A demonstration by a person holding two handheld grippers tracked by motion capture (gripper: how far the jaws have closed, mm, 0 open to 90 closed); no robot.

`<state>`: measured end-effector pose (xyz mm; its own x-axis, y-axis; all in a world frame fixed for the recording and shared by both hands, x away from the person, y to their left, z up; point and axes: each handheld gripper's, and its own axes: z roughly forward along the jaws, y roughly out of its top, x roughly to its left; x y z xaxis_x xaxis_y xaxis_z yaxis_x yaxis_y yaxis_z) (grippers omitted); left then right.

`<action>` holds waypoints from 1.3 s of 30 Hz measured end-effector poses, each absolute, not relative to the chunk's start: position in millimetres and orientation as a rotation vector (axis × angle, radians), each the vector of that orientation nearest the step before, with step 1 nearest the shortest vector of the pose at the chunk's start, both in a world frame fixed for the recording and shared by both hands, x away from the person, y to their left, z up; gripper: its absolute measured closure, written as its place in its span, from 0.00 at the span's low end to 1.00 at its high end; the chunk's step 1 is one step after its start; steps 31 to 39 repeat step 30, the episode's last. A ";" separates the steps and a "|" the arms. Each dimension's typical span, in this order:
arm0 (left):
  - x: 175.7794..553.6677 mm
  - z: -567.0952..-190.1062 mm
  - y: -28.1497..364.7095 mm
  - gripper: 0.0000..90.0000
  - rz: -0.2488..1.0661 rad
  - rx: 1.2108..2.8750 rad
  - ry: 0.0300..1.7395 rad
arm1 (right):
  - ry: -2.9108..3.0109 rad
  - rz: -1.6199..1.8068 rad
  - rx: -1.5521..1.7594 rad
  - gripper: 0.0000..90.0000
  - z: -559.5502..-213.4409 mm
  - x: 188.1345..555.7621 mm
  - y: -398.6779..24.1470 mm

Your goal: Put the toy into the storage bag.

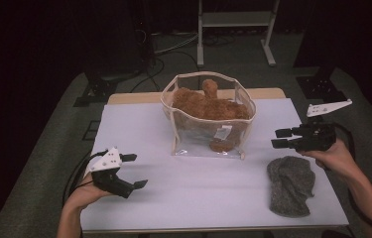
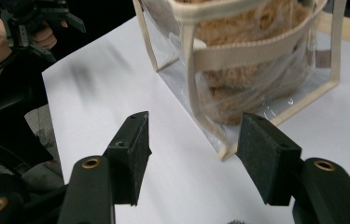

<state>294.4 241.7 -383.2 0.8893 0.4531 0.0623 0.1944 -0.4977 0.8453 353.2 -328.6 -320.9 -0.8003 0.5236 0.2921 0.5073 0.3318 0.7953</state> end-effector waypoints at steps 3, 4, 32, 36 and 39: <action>294.5 -382.7 241.6 0.09 0.343 2.097 0.467 | 2.550 1.513 1.002 0.46 -330.2 350.5 -332.5; 294.2 -382.9 241.6 0.09 0.343 2.099 0.468 | 2.550 1.517 1.008 0.46 -332.4 350.0 -333.3; 298.3 -395.4 240.5 0.09 0.350 2.076 0.545 | 2.522 1.576 1.174 0.36 -402.9 340.8 -346.0; 298.3 -395.4 240.5 0.09 0.350 2.076 0.545 | 2.522 1.576 1.174 0.36 -402.9 340.8 -346.0; 298.3 -395.4 240.5 0.09 0.350 2.076 0.545 | 2.522 1.576 1.174 0.36 -402.9 340.8 -346.0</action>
